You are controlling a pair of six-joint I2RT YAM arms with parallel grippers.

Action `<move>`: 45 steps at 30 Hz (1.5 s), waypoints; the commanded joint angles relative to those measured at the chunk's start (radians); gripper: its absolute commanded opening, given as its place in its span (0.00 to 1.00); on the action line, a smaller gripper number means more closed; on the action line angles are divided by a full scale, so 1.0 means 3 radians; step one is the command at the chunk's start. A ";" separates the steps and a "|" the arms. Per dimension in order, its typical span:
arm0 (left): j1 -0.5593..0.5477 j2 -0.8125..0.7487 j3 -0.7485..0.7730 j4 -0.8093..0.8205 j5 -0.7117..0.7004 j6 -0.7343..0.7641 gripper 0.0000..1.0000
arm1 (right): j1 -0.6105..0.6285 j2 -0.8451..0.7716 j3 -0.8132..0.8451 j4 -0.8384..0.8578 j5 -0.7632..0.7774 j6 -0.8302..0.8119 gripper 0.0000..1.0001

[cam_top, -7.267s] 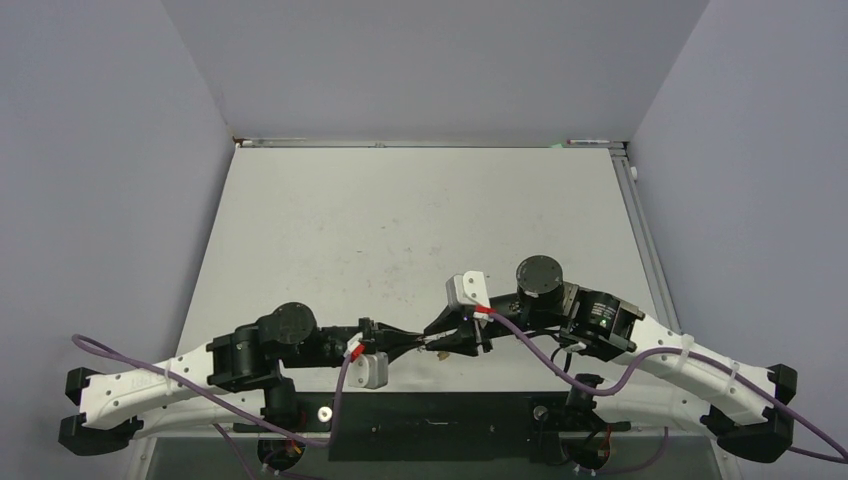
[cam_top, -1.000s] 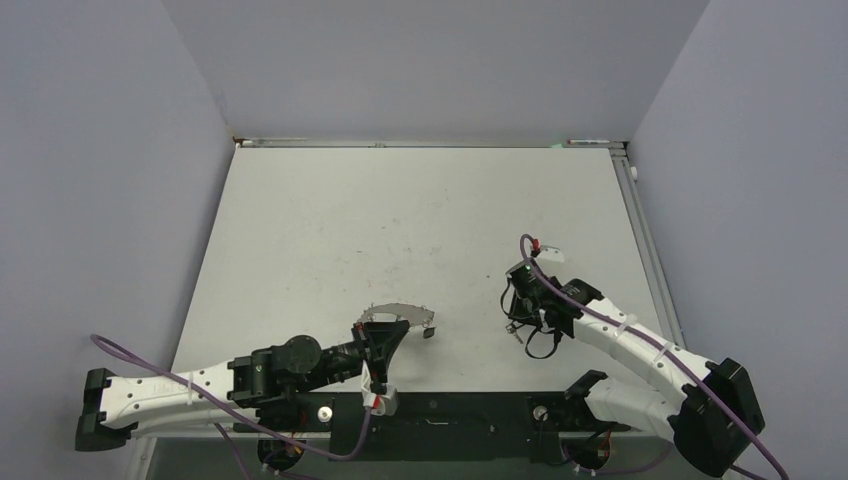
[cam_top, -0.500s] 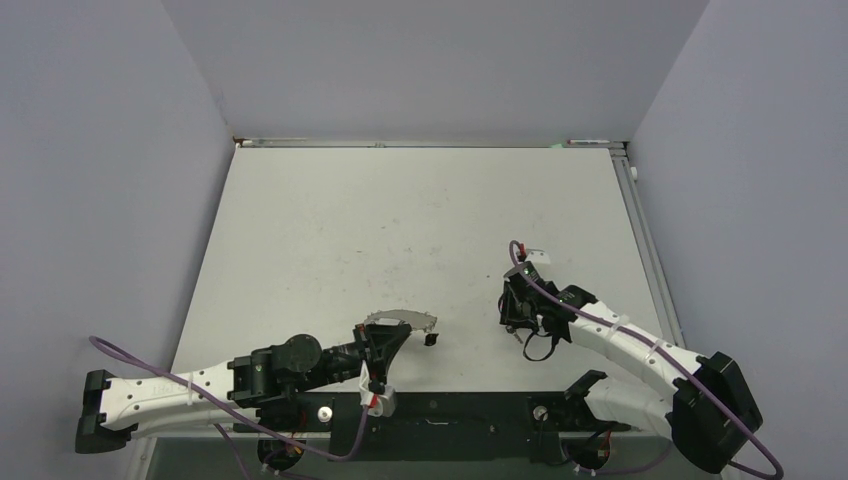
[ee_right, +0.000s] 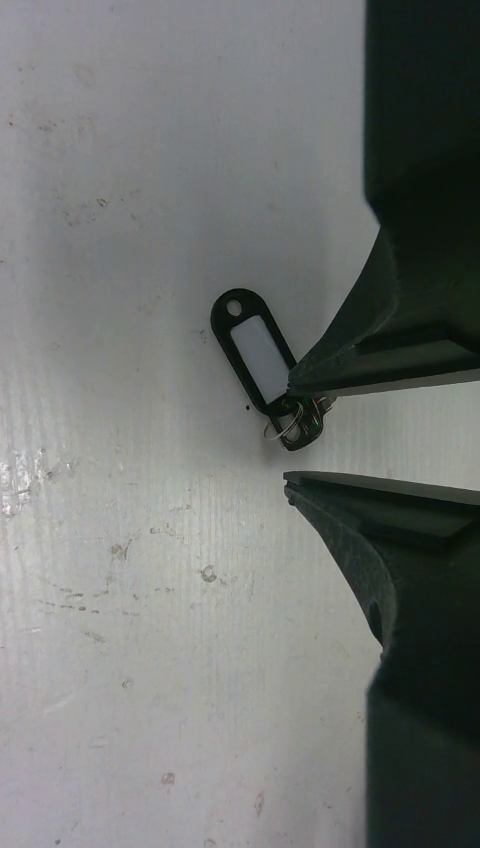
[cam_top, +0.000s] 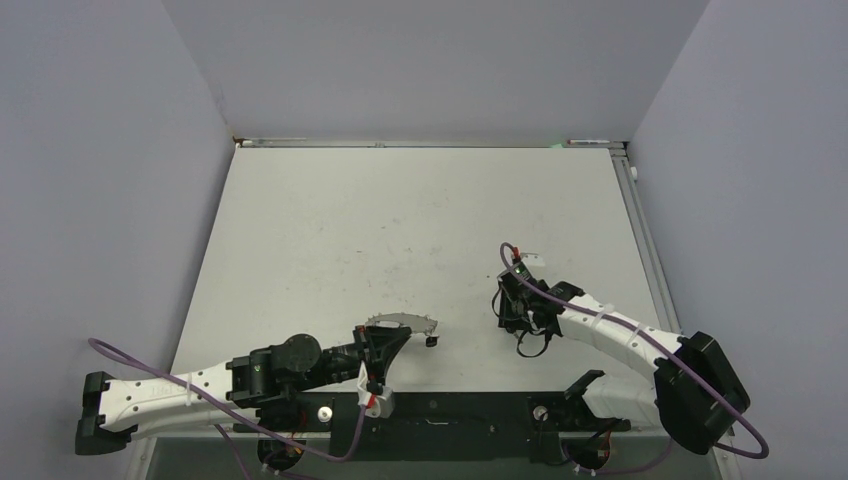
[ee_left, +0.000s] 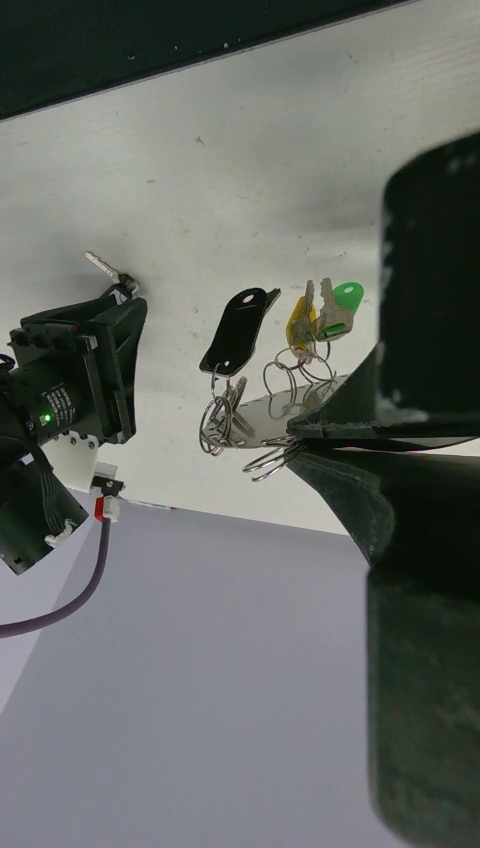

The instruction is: Put the keys on the keyring

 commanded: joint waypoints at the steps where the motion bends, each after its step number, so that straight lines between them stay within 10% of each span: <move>1: 0.0016 -0.0054 0.0163 0.0161 0.0070 -0.0022 0.00 | -0.0017 0.0056 0.0029 0.0111 0.0077 -0.0002 0.34; 20: 0.0026 -0.0052 0.0168 0.0136 0.0102 -0.0040 0.00 | -0.0017 0.0145 0.0021 0.0179 0.0006 -0.0035 0.05; 36: 0.0098 -0.0028 0.0173 0.0132 0.0156 -0.0053 0.00 | 0.0551 0.0553 0.0219 0.0607 -0.0382 -0.0286 0.05; 45: 0.0103 -0.0033 0.0173 0.0129 0.0166 -0.0058 0.00 | 0.0590 0.0482 0.0356 0.0468 -0.0325 -0.0354 0.37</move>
